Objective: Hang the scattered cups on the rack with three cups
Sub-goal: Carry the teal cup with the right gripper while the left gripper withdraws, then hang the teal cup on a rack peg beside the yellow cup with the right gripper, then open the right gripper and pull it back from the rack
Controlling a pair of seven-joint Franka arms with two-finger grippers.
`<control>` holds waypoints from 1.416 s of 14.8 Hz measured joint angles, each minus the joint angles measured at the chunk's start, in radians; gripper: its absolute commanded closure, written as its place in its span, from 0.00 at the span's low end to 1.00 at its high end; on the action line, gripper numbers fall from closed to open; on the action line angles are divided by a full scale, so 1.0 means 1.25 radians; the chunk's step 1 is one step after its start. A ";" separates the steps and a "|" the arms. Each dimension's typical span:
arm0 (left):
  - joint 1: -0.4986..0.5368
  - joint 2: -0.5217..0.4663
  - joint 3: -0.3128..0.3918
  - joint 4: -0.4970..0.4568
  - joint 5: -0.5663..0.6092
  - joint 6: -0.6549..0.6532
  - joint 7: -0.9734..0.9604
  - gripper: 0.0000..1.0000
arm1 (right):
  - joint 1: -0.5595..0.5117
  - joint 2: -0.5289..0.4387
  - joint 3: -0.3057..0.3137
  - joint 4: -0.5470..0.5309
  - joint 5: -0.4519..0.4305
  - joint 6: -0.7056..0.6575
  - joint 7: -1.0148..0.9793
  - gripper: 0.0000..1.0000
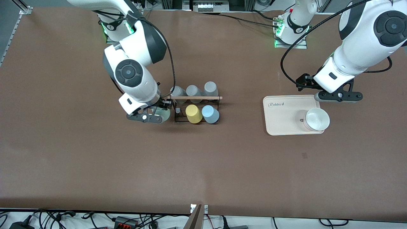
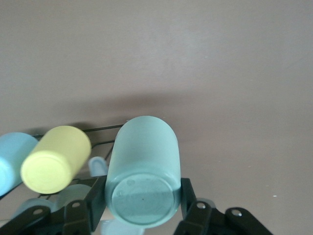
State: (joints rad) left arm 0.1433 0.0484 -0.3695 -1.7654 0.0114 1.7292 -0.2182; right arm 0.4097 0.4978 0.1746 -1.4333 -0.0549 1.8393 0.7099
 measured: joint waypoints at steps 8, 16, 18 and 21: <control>0.034 0.013 0.004 0.040 -0.009 -0.053 0.000 0.00 | 0.060 0.024 -0.001 0.004 0.000 0.053 0.096 0.65; 0.048 0.031 0.005 0.069 0.007 -0.073 -0.001 0.00 | 0.071 0.089 -0.003 0.029 -0.002 0.056 0.112 0.65; 0.054 0.031 0.005 0.069 0.007 -0.067 -0.001 0.00 | 0.071 0.109 -0.004 0.029 -0.002 0.058 0.109 0.64; 0.056 0.030 0.004 0.063 0.007 -0.030 -0.006 0.00 | 0.071 0.128 -0.005 0.030 -0.002 0.061 0.109 0.15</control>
State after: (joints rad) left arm 0.2127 0.0856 -0.3639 -1.6869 0.0196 1.6919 -0.2251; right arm 0.4980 0.6571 0.1688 -1.3954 -0.0574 1.9159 0.8464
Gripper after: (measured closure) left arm 0.000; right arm 0.357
